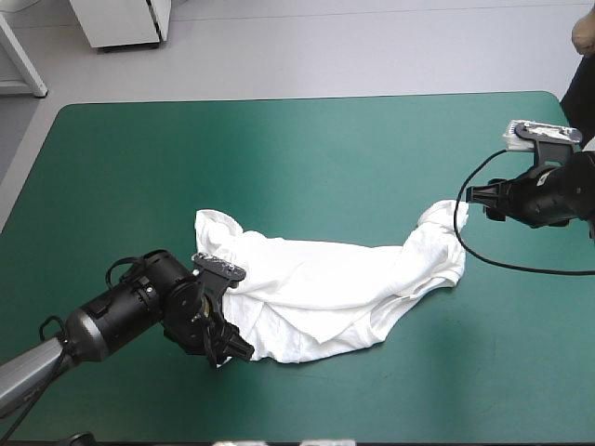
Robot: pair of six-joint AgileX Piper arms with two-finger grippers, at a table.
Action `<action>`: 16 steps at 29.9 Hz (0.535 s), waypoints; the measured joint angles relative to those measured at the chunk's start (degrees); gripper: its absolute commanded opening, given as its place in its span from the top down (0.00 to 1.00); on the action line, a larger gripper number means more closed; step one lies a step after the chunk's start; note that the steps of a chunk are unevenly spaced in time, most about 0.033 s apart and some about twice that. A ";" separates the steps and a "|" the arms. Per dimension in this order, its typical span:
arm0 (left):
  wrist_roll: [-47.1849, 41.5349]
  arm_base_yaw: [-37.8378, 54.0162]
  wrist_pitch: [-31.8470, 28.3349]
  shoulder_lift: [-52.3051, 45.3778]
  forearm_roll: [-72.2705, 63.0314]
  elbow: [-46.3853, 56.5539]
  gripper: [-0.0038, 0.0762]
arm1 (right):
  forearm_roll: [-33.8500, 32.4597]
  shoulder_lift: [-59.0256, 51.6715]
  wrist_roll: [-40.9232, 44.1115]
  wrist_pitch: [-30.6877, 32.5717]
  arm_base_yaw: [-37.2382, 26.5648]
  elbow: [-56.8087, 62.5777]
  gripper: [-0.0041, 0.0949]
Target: Fold the cloth
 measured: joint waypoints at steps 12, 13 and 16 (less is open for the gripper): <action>-1.12 0.00 -8.32 6.26 -0.05 5.04 0.44 | -0.14 0.00 0.02 0.00 0.00 0.00 0.40; -1.13 0.00 -9.00 7.13 -0.05 5.31 0.44 | -0.14 0.00 0.02 0.00 0.00 0.00 0.40; -1.18 0.00 -10.84 9.43 -0.25 5.76 0.44 | -0.14 0.00 0.02 0.00 0.00 0.00 0.40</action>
